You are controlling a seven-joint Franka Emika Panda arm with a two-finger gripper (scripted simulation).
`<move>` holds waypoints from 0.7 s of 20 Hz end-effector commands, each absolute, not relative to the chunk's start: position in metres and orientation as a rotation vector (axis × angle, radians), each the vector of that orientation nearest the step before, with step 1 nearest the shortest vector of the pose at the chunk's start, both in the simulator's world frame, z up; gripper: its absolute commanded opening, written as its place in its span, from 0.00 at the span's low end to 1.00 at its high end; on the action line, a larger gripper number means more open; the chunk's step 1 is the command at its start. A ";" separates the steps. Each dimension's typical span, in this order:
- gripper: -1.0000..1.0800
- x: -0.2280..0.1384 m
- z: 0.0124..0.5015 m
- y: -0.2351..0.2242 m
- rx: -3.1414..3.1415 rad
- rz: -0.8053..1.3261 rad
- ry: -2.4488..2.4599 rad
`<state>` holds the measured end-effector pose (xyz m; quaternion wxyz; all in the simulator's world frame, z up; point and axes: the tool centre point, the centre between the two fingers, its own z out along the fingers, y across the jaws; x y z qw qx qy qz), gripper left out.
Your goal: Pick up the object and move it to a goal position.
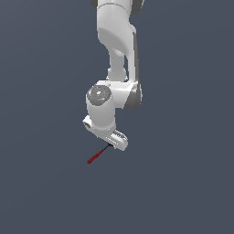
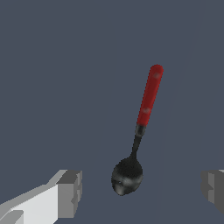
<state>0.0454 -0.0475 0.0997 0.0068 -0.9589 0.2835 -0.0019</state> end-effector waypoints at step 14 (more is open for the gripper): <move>0.96 0.056 0.061 -0.069 -2.905 0.000 1.196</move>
